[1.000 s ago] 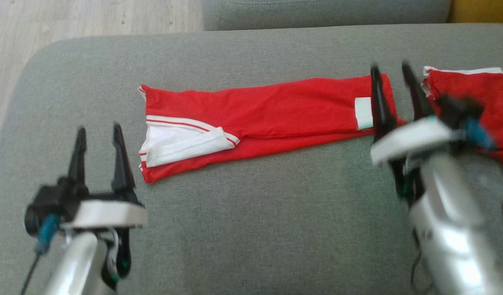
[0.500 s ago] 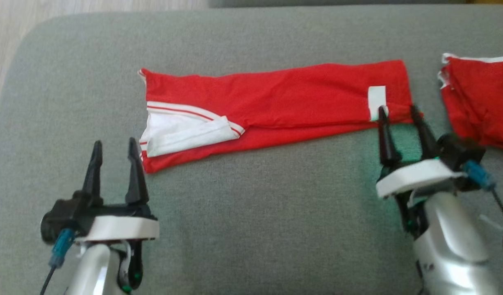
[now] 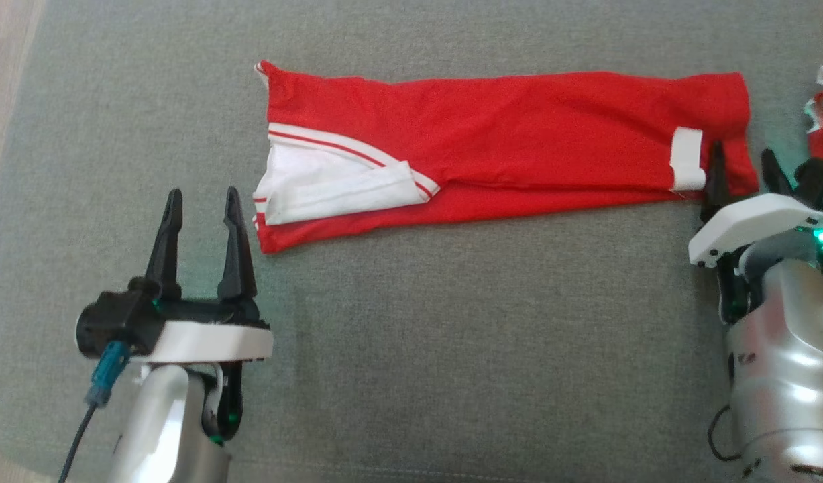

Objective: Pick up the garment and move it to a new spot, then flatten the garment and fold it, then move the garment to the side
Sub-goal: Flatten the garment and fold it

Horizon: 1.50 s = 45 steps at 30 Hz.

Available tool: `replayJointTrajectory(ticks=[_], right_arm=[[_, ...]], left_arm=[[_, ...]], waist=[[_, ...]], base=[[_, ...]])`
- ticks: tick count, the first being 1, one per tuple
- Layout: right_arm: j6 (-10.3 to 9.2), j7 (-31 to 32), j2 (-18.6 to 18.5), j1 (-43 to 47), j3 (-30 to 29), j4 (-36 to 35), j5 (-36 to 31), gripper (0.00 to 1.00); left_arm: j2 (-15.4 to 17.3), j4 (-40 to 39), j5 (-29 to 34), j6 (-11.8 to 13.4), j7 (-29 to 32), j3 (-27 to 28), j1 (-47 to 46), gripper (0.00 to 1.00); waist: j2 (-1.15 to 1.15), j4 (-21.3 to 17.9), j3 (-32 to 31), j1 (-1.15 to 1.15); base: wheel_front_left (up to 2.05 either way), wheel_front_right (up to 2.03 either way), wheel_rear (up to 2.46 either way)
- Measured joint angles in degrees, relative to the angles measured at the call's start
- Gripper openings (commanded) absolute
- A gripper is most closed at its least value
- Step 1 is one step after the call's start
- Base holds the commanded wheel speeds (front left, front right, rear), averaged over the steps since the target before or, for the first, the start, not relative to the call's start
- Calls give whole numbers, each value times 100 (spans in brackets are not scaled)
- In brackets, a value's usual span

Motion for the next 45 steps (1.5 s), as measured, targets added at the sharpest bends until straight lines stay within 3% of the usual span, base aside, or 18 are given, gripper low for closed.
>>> replayJointTrajectory(ticks=[6, 7, 8, 9, 17, 22, 26, 31, 35, 38, 45], right_arm=[[0, -112, -60, -430, -116, 672, -162, 100], [0, -165, -75, -480, -62, 794, -162, 62], [0, -226, -82, -522, -9, 895, -162, 8], [0, -292, -81, -544, 47, 978, -162, 0], [0, -538, 37, -516, -113, 1058, -645, 0], [0, -334, 48, -480, -672, 374, -1330, 0], [0, -34, -160, -457, -1034, -141, -1652, 0], [0, 130, -213, -365, -1067, -453, -1711, 0], [0, 148, -62, -366, -750, -556, -1518, 0], [0, 172, -33, -367, -129, -543, -1060, 0], [0, 270, -34, -394, 1905, -478, 726, 0]], left_arm=[[-23, 67, 57, -56, 0, 40, -162, 100], [-29, 88, 66, -58, 0, 53, -161, 100], [-32, 105, 97, -64, 0, 76, -161, 100], [-37, 113, 111, -76, 0, 111, -161, 100], [-47, 111, 164, -104, 0, 226, -155, 100], [-55, 86, 165, -105, 0, 315, -138, 100], [-56, 69, 164, -104, 0, 334, -130, 100], [-57, 35, 155, -100, 0, 323, -96, 100], [-57, 41, 153, -97, 0, 259, 25, 100], [-59, 40, 153, -80, 0, 175, 98, 100], [-57, 38, 94, -46, 0, 11, 99, 100]], waist=[[0, 45, 86, 0], [0, 29, 79, -1], [0, 9, 69, -1], [0, -15, 56, -1], [0, -253, -155, -1], [0, -421, -360, -1], [0, -502, -486, -1], [0, -499, -593, -1], [0, -453, -697, -1], [0, -361, -822, -2], [0, -24, -924, -2]], base=[[0, 0, 0], [0, 0, 0], [0, 0, 0], [0, 0, 0], [0, 0, 0], [0, 0, 0], [0, 0, 0], [0, 0, 0], [0, 0, 0], [0, 0, 0], [0, 0, 0]])
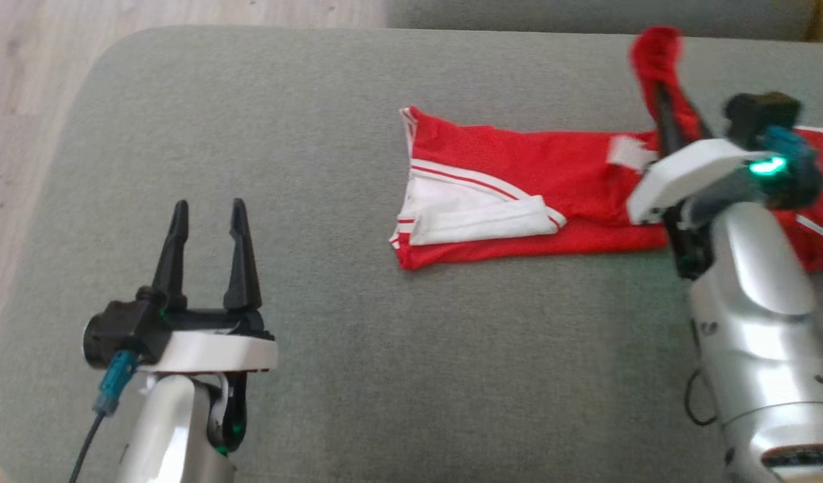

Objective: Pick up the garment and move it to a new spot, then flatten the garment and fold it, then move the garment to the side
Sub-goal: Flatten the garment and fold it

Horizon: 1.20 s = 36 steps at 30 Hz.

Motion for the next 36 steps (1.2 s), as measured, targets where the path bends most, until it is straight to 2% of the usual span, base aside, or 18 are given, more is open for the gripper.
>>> replayJointTrajectory(ticks=[5, 9, 14, 21, 22, 23, 29, 33, 36], right_arm=[[0, 66, -2, -2, 1267, -157, 974, 0], [0, 104, -9, -1, 1983, -141, 1415, 0], [0, 92, -11, -1, 2451, 103, 1603, 0], [0, -14, -21, 2, 2683, 502, 1653, 0], [0, -24, -21, 2, 2722, 553, 1660, 45], [0, -34, -22, 2, 2791, 580, 1661, 100], [0, -204, -31, 4, 3406, 338, 2208, 100], [0, -535, -29, -20, 3375, 363, 2288, 100], [0, -821, -27, -101, 3136, 470, 2198, 100]], left_arm=[[-1, 36, -4, 0, 0, -103, -5, 100], [-2, 73, -131, 9, 0, -263, -10, 100], [-1, 78, -202, 75, 0, -459, -18, 100], [-1, 88, -331, 140, 0, -600, -33, 100], [0, 89, -353, 159, 0, -601, -34, 100], [1, 91, -353, 159, 0, -601, -34, 100], [0, 127, -352, 185, 0, -610, -47, 100], [0, 132, -341, 182, 0, -553, -63, 100], [0, 130, -259, 178, 0, -494, -66, 100]], waist=[[0, 261, 50, 0], [0, 487, 77, 0], [0, 741, 134, 1], [0, 960, 222, 1], [0, 977, 233, 1], [0, 984, 244, 1], [0, 928, 254, 1], [0, 779, 203, 1], [0, 628, 139, 1]], base=[[0, 0, 0], [0, 0, 0], [0, 0, 0], [0, 0, 0], [0, 0, 0], [0, 0, 0], [0, 0, 0], [0, 0, 0], [0, 0, 0]])
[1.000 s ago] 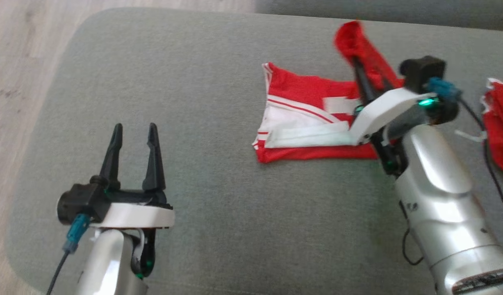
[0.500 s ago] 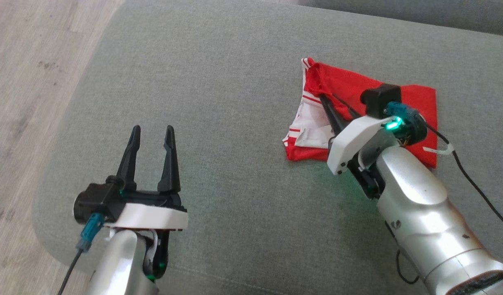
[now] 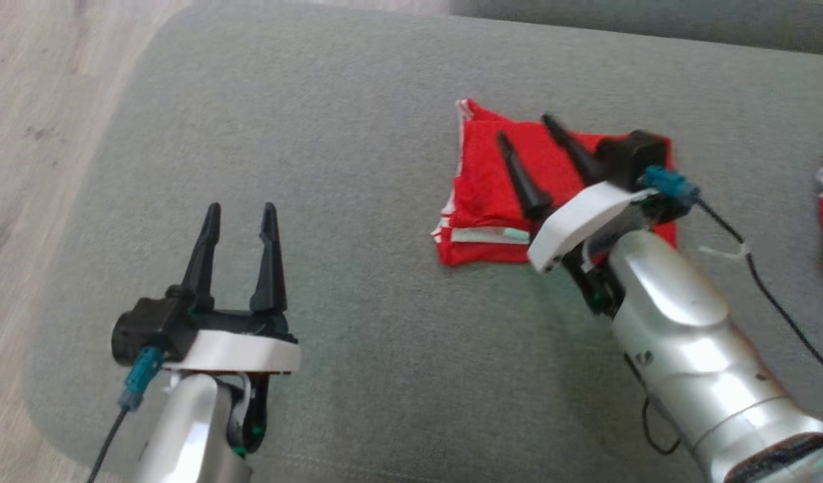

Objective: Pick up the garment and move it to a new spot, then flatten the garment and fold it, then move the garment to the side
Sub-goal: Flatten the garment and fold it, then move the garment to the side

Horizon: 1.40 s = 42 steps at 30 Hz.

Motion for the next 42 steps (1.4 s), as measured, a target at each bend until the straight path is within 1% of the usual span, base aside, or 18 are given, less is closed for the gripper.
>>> replayJointTrajectory(ticks=[3, 6, 8, 11, 15, 21, 24, 27, 33, 36, 39, 42], right_arm=[[0, -209, -2, -112, -445, 9, -375, 100], [-1, -263, -2, -108, -1009, -86, -862, 100], [0, -265, -4, 13, -1456, -390, -1204, 100], [-1, -268, -4, 438, -2065, -949, -1699, 100], [0, -274, -3, 1339, -2563, -1566, -1954, 100], [0, -274, 29, 2383, -2835, -2167, -1929, 100], [0, -274, 54, 2680, -2856, -2268, -1850, 100], [0, -274, 80, 2794, -2856, -2345, -1850, 100], [0, -274, 103, 2746, -2918, -2359, -1859, 100], [0, -234, 103, 2522, -2999, -2350, -1870, 100], [0, 12, 102, 2115, -3008, -2243, -1885, 100], [0, 353, 101, 1699, -3003, -1923, -1875, 100]], left_arm=[[1, 0, 112, 31, 0, 178, 2, 100], [1, -9, 159, 29, 0, 333, 8, 100], [-1, -19, 222, 23, 0, 380, 38, 100], [0, -19, 264, 15, 0, 506, 73, 100], [-2, -23, 276, -29, 0, 576, 110, 100], [-1, -11, 321, -35, 0, 687, 409, 100], [0, -7, 319, -33, 0, 683, 434, 100], [0, -8, 318, -27, 0, 664, 434, 100], [0, -26, 259, -26, 0, 583, 426, 100], [1, -45, 259, -27, 0, 481, 397, 100], [-1, -54, 216, -29, 0, 414, 325, 100], [2, -51, 122, -29, 0, 289, 165, 100]], waist=[[0, -189, -64, 0], [0, -412, -121, 0], [0, -569, -154, 0], [0, -799, -193, 0], [0, -1062, -247, 0], [0, -1312, -308, -1], [0, -1344, -315, 0], [0, -1333, -309, -1], [0, -1253, -252, -1], [0, -1178, -145, 0], [0, -1064, 0, 0], [0, -921, 160, 0]], base=[[0, 0, 0], [0, 0, 0], [0, 0, 0], [0, 0, 0], [0, 0, 0], [0, 0, 0], [0, 0, 0], [0, 0, 0], [0, 0, 0], [0, 0, 0], [0, 0, 0], [0, 0, 0]])
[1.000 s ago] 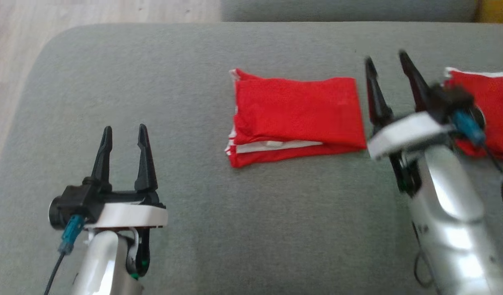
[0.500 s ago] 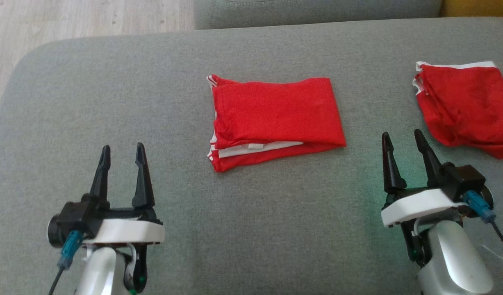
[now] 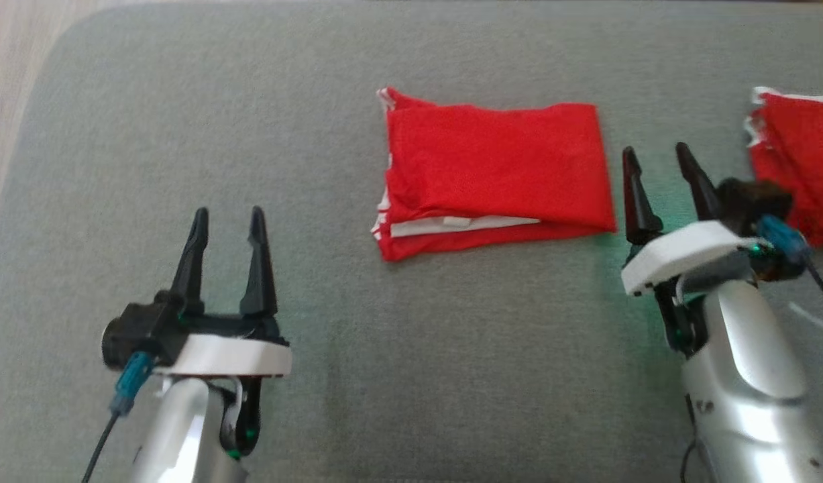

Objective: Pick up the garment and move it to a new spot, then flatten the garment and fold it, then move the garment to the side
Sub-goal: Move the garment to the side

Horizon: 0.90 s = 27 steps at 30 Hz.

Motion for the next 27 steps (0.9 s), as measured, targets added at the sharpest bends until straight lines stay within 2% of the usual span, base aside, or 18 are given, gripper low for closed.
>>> replayJointTrajectory(ticks=[5, 11, 12, 13, 14, 22, 27], right_arm=[[0, 661, -4, -572, 30, 1063, 118, 100], [-1, 808, -65, -1055, -43, 1867, -55, 100], [0, 821, -87, -1163, -38, 1981, -85, 94], [0, 820, -104, -1243, -26, 2063, -91, 42], [0, 813, -111, -1296, -10, 2136, -91, 0], [0, 302, -58, -1322, 325, 2426, -394, 0], [0, 69, -59, -1156, 485, 2156, -714, 0]], left_arm=[[-5, 31, -122, 3, 0, -218, -211, 100], [-8, 46, -213, 36, 0, -349, -295, 100], [-8, 56, -213, 40, 0, -350, -309, 100], [-5, 59, -213, 54, 0, -349, -334, 100], [-5, 59, -213, 57, 0, -345, -353, 100], [-5, 65, -134, 68, 0, -290, -348, 100], [-4, 63, -9, 47, 0, -237, -323, 100]], waist=[[0, 351, 289, 0], [0, 677, 472, 0], [0, 715, 488, 0], [0, 744, 496, 0], [0, 759, 494, 0], [0, 507, 274, 0], [0, 123, 33, -1]], base=[[0, 0, 0], [0, 0, 0], [0, 0, 0], [0, 0, 0], [0, 0, 0], [0, 0, 0], [0, 0, 0]])
